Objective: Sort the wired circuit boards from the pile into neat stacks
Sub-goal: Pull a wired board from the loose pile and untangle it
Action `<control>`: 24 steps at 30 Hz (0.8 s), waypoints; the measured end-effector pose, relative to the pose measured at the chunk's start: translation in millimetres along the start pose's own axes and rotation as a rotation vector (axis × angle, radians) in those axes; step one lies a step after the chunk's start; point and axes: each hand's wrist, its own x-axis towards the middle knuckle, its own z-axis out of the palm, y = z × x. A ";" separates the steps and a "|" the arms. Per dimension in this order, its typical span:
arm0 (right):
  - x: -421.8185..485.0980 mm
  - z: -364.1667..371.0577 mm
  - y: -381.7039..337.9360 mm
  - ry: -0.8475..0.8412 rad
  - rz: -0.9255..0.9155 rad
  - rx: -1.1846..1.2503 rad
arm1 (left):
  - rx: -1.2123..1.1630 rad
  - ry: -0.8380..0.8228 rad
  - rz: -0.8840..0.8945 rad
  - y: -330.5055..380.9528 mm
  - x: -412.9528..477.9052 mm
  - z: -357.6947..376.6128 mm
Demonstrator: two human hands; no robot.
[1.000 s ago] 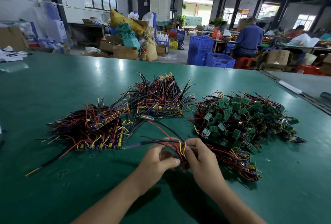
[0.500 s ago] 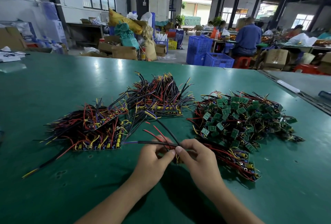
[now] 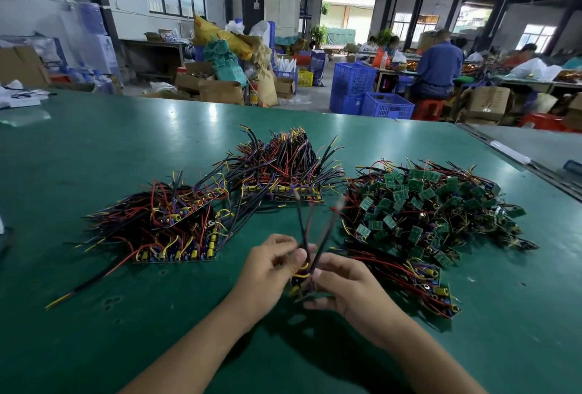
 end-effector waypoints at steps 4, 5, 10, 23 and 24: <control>-1.2 3.0 3.2 -0.021 -0.018 -0.033 | 0.049 0.057 0.066 -2.6 0.4 -0.7; -1.4 3.3 3.8 -0.023 -0.021 -0.038 | 0.066 0.070 0.078 -2.7 0.4 -0.3; -0.6 8.1 5.8 0.081 -0.074 -0.119 | 0.191 0.108 0.092 -3.6 -2.5 3.7; 3.6 0.0 3.9 0.322 -0.178 -0.434 | 0.303 0.097 0.146 -1.1 -7.7 9.5; 3.5 -0.1 4.0 0.320 -0.182 -0.447 | 0.300 0.090 0.140 -0.1 -7.8 8.6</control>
